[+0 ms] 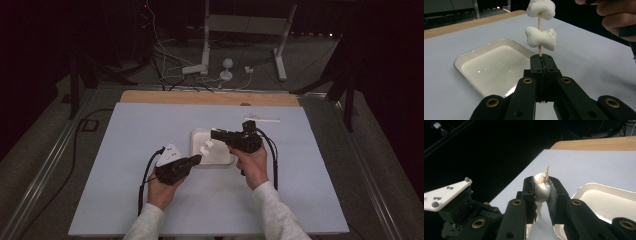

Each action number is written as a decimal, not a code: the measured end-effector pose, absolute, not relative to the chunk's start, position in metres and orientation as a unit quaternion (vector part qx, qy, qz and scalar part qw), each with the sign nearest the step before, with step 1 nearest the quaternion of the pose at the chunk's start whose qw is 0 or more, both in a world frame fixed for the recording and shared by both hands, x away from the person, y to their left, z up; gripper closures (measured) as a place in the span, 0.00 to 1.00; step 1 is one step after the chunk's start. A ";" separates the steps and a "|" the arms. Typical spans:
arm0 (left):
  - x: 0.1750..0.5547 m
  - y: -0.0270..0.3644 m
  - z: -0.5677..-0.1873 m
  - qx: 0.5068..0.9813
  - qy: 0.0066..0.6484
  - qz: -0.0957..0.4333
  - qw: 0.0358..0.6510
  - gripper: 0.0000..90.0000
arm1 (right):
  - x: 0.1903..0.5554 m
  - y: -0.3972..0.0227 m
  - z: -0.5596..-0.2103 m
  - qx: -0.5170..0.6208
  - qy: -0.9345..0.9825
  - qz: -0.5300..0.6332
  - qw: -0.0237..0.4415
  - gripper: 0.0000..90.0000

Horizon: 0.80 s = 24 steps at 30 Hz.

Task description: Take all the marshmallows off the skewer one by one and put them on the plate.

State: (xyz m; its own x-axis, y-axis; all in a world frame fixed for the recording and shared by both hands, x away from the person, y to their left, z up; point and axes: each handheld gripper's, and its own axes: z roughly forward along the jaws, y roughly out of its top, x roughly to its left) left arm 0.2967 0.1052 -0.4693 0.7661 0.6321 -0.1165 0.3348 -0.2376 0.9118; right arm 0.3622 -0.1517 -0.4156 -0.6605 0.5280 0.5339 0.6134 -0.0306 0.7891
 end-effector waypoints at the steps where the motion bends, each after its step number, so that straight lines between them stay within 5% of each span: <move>1: 0.296 0.105 -0.469 0.776 0.311 0.145 0.530 1.00 | 0.362 -0.152 -0.415 -0.411 -0.694 -0.590 0.037 0.86; 24: 0.296 0.105 -0.472 0.794 0.300 0.184 0.495 1.00 | 0.366 -0.162 -0.412 -0.431 -0.665 -0.609 0.030 0.88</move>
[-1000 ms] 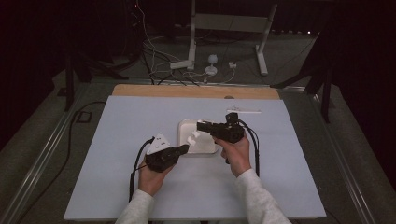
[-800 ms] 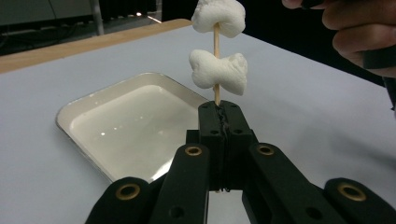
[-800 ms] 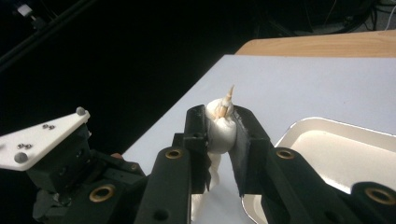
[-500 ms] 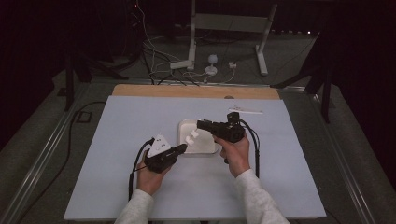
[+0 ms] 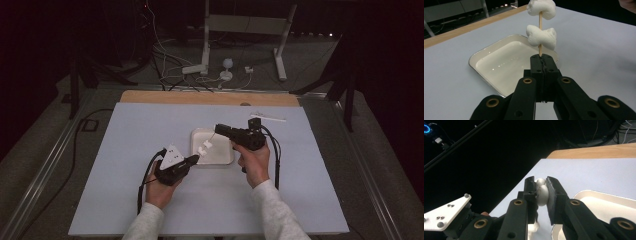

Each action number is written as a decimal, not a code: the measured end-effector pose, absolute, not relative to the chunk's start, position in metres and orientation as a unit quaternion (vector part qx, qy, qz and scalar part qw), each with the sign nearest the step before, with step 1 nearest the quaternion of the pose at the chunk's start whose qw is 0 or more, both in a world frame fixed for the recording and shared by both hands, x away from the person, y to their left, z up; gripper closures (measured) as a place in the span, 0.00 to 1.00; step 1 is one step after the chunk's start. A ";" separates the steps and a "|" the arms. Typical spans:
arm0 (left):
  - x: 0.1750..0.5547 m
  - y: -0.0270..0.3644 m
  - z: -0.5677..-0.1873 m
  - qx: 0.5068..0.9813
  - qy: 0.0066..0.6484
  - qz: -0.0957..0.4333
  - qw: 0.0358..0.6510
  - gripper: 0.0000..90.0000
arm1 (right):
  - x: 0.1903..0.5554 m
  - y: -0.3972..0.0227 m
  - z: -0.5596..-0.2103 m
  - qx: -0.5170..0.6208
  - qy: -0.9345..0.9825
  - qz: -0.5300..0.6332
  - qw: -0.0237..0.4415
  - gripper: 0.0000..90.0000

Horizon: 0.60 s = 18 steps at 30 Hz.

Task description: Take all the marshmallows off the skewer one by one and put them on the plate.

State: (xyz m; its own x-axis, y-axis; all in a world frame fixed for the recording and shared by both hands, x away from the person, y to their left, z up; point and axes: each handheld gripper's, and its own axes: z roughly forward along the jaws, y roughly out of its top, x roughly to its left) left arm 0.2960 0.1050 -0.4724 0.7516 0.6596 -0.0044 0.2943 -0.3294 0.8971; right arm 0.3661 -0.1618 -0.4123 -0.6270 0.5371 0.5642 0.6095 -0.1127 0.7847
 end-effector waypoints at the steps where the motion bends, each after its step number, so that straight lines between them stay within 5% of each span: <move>1: 0.296 0.105 -0.473 0.795 0.300 0.184 0.494 1.00 | 0.366 -0.162 -0.412 -0.431 -0.665 -0.609 0.030 0.88; 18: 0.299 0.114 -0.476 0.787 0.327 0.183 0.491 1.00 | 0.373 -0.200 -0.385 -0.440 -0.641 -0.629 -0.015 0.89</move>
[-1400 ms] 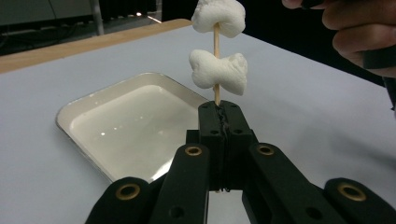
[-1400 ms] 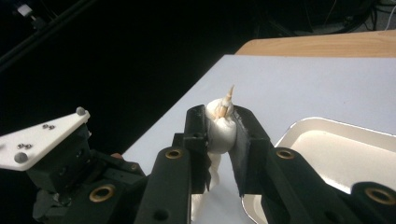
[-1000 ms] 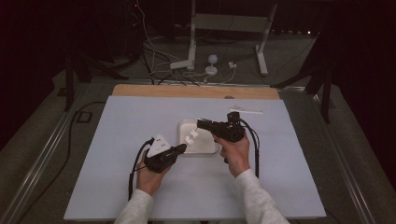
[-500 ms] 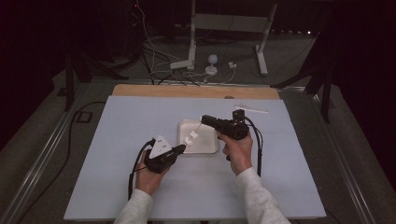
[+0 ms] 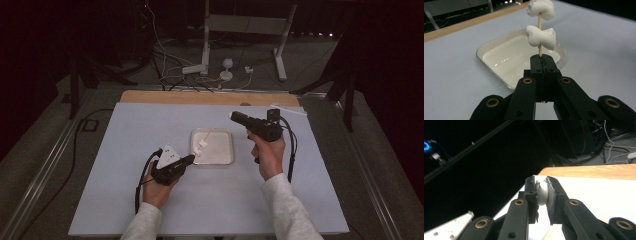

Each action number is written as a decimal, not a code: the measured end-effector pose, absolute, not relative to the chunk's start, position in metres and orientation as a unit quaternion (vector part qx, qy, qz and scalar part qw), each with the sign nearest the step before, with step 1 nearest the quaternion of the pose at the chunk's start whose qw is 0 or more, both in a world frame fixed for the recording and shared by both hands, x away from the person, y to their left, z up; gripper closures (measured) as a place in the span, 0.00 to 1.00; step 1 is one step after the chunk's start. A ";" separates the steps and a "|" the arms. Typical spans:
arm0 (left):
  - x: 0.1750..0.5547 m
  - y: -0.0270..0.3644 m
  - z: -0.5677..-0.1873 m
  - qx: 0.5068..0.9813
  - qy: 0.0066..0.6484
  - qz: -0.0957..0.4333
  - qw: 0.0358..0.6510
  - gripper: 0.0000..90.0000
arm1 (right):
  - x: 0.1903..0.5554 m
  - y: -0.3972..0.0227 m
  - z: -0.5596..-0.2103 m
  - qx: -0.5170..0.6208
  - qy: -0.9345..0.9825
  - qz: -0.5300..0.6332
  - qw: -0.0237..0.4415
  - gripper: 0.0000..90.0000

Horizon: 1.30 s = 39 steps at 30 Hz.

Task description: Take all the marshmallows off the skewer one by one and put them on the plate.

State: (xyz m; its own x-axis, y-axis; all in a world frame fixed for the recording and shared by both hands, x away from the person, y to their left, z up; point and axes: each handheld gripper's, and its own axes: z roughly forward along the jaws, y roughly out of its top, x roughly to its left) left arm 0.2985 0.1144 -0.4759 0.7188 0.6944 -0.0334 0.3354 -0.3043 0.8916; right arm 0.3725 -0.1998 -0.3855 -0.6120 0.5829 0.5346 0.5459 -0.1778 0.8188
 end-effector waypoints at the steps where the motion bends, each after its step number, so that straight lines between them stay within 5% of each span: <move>1: 0.298 0.114 -0.476 0.786 0.329 0.182 0.491 1.00 | 0.372 -0.198 -0.388 0.437 0.653 0.619 0.017 0.88; 31: 0.303 0.124 -0.475 0.762 0.363 0.157 0.513 1.00 | 0.393 -0.140 -0.477 0.458 0.763 0.452 0.053 0.82; 35: 0.303 0.124 -0.476 0.762 0.363 0.156 0.513 1.00 | 0.395 -0.136 -0.484 0.464 0.768 0.437 0.057 0.75; 39: 0.303 0.124 -0.476 0.762 0.364 0.155 0.513 1.00 | 0.396 -0.134 -0.489 0.467 0.773 0.425 0.058 0.50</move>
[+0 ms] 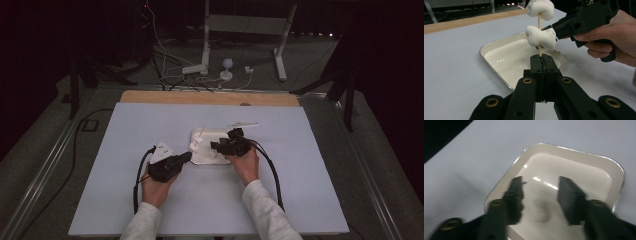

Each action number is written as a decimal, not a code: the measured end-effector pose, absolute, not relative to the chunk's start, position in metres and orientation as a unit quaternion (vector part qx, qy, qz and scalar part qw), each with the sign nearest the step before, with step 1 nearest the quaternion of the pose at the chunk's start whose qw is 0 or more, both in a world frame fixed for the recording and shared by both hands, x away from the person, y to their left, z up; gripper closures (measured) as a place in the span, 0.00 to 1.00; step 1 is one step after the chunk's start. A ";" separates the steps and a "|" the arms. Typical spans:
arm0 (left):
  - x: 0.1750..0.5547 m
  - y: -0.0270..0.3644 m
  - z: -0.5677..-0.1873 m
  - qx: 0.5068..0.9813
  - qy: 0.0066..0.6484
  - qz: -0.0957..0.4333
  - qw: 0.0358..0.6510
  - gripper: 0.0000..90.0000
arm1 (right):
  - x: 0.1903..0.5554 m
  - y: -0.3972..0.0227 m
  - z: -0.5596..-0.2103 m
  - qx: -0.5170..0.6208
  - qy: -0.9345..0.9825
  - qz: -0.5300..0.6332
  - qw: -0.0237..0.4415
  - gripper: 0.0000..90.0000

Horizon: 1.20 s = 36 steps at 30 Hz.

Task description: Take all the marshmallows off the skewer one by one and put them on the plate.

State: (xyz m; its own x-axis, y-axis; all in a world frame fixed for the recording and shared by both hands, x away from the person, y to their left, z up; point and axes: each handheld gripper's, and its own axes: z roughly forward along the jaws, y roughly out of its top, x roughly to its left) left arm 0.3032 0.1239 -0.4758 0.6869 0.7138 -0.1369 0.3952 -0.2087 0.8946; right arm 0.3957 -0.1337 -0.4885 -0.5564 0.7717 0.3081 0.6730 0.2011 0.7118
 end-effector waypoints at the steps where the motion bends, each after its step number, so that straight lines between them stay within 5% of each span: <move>1: 0.303 0.124 -0.476 0.761 0.366 0.156 0.513 1.00 | 0.395 -0.134 -0.487 0.468 0.769 0.432 0.054 0.45; 7: 0.304 0.124 -0.477 0.760 0.370 0.156 0.512 1.00 | 0.385 -0.140 -0.470 0.450 0.753 0.480 0.023 0.31; 16: 0.305 0.123 -0.479 0.760 0.373 0.155 0.509 1.00 | 0.372 -0.141 -0.447 0.414 0.735 0.537 -0.018 0.33; 36: 0.303 0.119 -0.479 0.761 0.363 0.152 0.515 1.00 | 0.375 -0.104 -0.447 0.390 0.754 0.526 -0.049 0.66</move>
